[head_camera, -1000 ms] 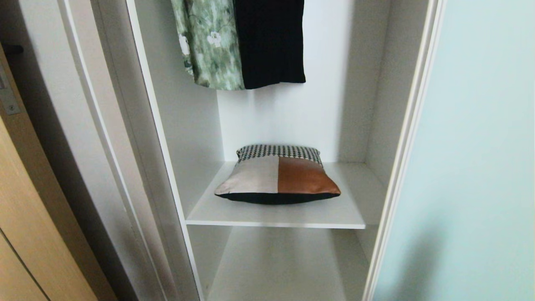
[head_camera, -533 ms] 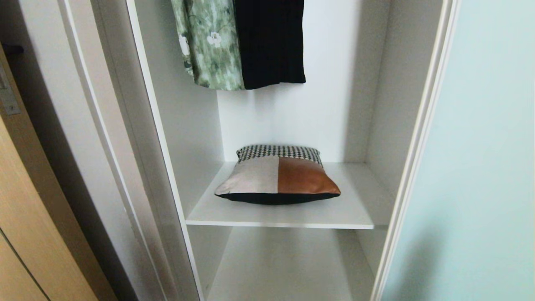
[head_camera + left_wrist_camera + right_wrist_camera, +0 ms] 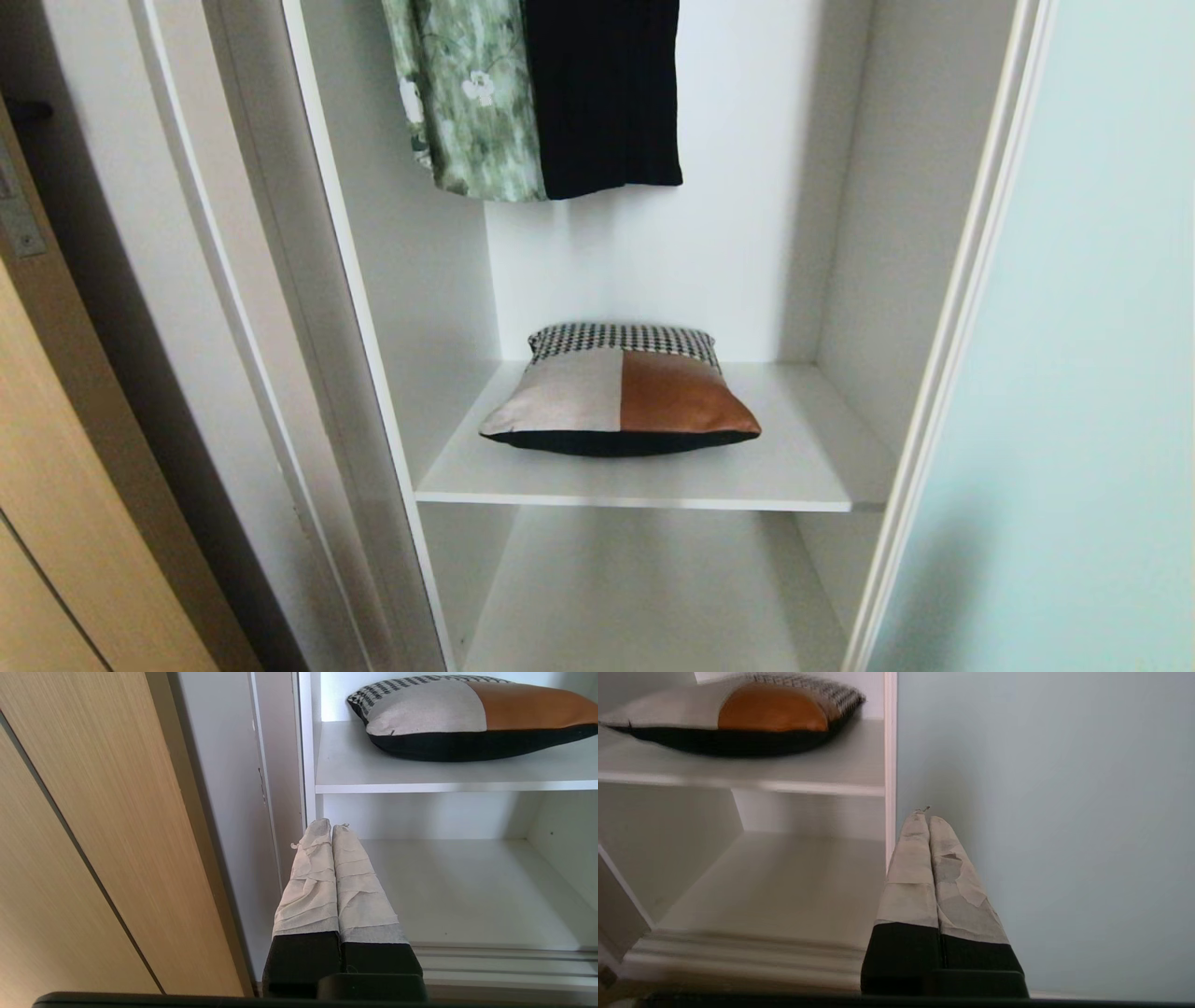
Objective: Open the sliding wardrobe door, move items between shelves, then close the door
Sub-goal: Open the door
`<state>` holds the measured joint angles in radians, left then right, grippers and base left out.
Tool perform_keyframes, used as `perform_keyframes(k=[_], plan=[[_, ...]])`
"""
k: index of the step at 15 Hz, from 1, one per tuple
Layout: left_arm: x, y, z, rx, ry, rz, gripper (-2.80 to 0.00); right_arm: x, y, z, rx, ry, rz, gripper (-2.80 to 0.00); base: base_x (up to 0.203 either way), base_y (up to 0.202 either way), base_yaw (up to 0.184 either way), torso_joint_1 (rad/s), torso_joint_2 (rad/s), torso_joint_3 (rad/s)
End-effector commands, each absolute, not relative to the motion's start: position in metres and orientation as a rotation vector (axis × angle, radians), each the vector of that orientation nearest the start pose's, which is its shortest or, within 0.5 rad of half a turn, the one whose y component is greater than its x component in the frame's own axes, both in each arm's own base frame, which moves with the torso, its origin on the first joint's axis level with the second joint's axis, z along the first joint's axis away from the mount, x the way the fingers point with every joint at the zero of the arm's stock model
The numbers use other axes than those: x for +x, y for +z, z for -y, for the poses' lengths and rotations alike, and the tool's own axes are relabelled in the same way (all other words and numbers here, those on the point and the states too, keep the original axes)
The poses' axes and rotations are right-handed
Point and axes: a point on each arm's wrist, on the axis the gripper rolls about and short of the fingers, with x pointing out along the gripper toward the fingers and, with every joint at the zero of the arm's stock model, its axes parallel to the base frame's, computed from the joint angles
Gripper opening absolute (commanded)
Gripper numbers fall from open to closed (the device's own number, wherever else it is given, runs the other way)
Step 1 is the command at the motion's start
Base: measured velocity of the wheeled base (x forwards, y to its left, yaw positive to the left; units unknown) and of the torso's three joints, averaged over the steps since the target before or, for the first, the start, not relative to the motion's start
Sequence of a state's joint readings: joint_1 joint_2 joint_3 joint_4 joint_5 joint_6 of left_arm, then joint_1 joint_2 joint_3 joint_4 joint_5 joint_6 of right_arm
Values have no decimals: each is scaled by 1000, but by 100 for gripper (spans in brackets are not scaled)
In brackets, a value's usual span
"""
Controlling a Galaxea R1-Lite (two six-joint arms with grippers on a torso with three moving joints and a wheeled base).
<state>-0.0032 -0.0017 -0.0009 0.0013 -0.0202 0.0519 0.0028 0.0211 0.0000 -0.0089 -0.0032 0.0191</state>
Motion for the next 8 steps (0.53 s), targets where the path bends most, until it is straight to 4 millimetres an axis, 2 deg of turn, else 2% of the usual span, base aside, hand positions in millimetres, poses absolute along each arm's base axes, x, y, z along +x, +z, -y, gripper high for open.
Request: perform_keyframes(k=[1, 4, 8], plan=[[-23, 75, 0, 52, -23, -2, -280, -15, 79, 0, 18, -2, -96, -280, 0, 0, 0, 0, 0, 0], [-23, 75, 0, 52, -23, -2, -280, -22, 77, 0, 18, 0, 3, -280, 0, 0, 0, 0, 0, 0], [-23, 75, 0, 52, -23, -2, -280, -23, 76, 0, 18, 0, 11, -280, 0, 0, 0, 0, 0, 0]])
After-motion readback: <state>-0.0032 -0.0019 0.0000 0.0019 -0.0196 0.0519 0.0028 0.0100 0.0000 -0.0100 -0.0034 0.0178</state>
